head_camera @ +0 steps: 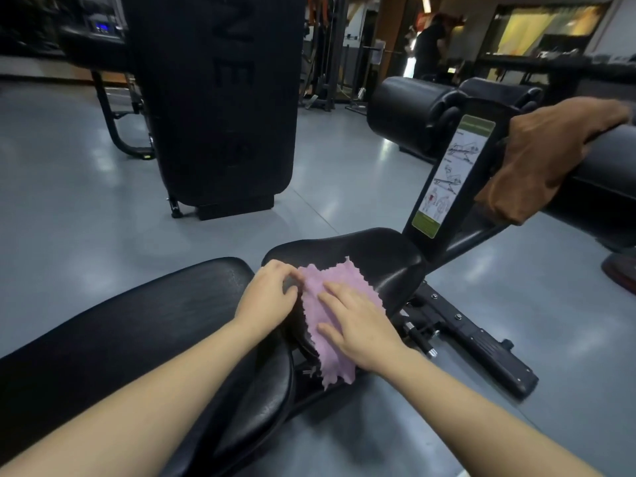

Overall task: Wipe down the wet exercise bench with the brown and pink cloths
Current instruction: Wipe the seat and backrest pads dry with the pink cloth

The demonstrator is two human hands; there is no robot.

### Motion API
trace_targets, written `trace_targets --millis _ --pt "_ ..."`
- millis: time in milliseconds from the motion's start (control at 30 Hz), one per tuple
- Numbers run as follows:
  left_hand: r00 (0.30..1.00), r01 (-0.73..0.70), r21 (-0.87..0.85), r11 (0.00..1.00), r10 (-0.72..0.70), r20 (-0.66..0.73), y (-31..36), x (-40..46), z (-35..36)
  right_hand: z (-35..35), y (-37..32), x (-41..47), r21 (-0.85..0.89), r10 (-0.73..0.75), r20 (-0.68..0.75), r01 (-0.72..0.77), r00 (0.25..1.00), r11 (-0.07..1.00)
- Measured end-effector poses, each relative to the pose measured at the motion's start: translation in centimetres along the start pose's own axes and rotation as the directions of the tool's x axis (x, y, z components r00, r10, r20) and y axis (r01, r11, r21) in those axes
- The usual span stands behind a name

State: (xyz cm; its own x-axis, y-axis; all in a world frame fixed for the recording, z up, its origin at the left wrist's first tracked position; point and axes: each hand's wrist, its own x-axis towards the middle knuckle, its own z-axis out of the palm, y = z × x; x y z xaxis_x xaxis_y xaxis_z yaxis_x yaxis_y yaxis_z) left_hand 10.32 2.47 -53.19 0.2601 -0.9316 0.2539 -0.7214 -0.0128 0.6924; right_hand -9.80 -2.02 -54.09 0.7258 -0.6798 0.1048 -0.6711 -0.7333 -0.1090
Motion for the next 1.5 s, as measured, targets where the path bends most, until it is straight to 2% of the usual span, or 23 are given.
trace_targets --millis 200,367,533,800,1033,1500 --pt "0.996 -0.084 0.067 0.994 0.085 -0.025 -2.1 -5.6 -2.3 0.5 0.7 1.0 -0.099 -0.031 0.079 0.039 0.996 0.994" --pt "0.976 -0.216 0.295 0.931 0.214 0.04 -4.6 -9.5 -3.4 0.4 -0.1 2.1 -0.188 -0.033 0.111 0.054 0.993 0.981" --pt "0.981 -0.186 0.421 0.888 0.191 0.032 -8.1 -10.7 -3.1 0.5 -0.5 2.8 -0.211 -0.039 0.146 0.07 0.988 0.975" --pt "0.99 -0.143 0.407 0.902 0.136 0.045 -9.3 -11.4 -1.9 0.9 -0.4 3.4 -0.242 -0.074 0.129 0.104 0.989 0.965" --pt "0.989 -0.15 0.42 0.895 0.135 0.067 -9.6 -11.4 -1.9 2.3 -2.3 8.2 -0.253 -0.107 0.157 0.145 0.982 0.957" --pt "0.988 -0.155 0.411 0.898 0.146 0.054 -9.6 -11.3 -2.0 3.0 -1.9 17.5 -0.23 -0.04 0.156 0.075 0.987 0.97"
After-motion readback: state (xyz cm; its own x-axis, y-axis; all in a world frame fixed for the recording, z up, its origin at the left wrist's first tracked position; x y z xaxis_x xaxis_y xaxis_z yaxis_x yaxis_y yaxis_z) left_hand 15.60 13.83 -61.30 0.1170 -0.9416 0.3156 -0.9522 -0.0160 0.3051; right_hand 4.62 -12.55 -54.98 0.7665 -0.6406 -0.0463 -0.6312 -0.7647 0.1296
